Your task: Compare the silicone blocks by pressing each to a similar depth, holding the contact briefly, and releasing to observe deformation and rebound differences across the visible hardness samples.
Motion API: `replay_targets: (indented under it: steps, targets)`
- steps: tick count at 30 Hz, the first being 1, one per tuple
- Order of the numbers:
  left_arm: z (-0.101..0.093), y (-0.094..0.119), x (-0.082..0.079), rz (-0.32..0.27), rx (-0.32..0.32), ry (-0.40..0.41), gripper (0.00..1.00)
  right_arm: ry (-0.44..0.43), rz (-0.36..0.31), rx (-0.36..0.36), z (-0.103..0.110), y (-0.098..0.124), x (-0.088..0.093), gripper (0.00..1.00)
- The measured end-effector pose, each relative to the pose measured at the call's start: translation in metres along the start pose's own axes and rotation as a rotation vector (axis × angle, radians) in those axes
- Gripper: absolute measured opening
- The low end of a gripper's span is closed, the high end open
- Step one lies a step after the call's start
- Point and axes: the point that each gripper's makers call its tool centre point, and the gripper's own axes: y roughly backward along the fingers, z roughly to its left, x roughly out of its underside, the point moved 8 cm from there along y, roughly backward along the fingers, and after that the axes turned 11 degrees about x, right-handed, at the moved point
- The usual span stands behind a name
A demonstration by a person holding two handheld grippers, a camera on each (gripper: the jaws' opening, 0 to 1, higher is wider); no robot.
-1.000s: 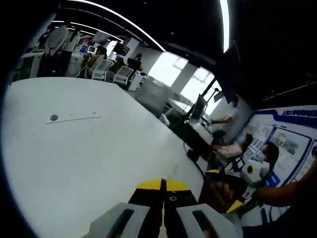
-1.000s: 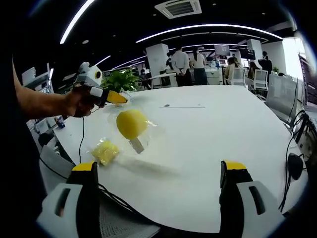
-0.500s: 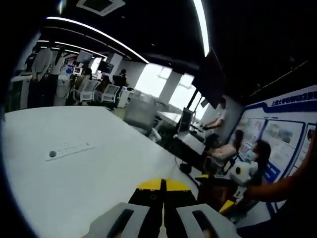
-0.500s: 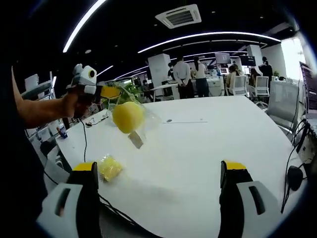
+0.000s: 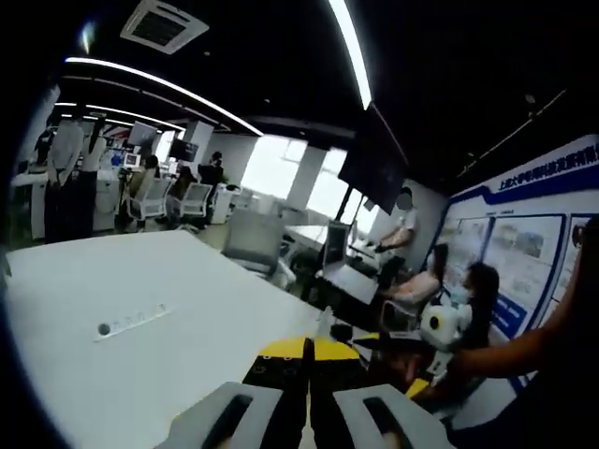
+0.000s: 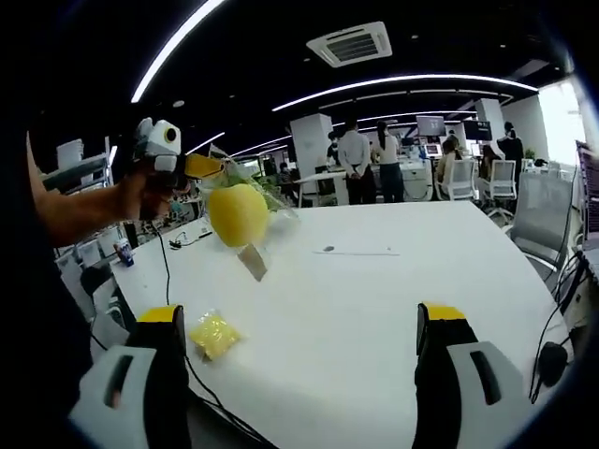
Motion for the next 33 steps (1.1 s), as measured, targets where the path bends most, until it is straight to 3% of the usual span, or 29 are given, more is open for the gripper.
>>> replay_targets:
  steps: [10, 19, 28, 33]
  targets:
    - [-0.019, 0.014, -0.026, -0.033, 0.03, -0.024, 0.0, 0.034, -0.049, -0.049, 0.003, -0.001, -0.038, 0.96]
    - [-0.034, 0.026, -0.029, -0.057, 0.035, -0.005, 0.0, 0.057, -0.101, -0.11, 0.017, -0.004, -0.066, 0.96]
    - [-0.047, 0.036, -0.035, -0.079, 0.052, -0.015, 0.0, 0.003, -0.142, -0.236, 0.033, -0.004, -0.09, 0.96]
    - [-0.051, 0.038, -0.035, -0.088, 0.055, -0.015, 0.0, 0.032, -0.151, -0.289, 0.04, -0.007, -0.104, 0.96]
